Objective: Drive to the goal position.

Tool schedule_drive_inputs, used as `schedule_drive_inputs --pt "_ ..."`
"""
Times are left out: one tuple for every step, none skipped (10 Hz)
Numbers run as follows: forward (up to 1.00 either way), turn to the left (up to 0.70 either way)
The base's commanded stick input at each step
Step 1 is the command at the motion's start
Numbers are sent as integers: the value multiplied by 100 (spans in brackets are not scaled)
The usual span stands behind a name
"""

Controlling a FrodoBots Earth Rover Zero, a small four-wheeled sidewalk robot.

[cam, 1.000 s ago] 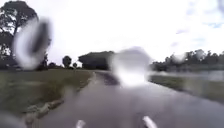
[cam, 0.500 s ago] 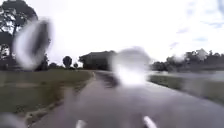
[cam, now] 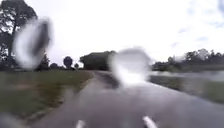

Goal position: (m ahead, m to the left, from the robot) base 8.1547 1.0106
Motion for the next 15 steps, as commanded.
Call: schedule_drive_inputs --pt "85 0" --pt "85 0" --pt "85 0" --pt "85 0" --pt "85 0" --pt "85 0" --pt "85 0" --pt "85 0" --pt "85 0" --pt "85 0" --pt "85 0" --pt "85 0" --pt "85 0" --pt "85 0" --pt "85 0"
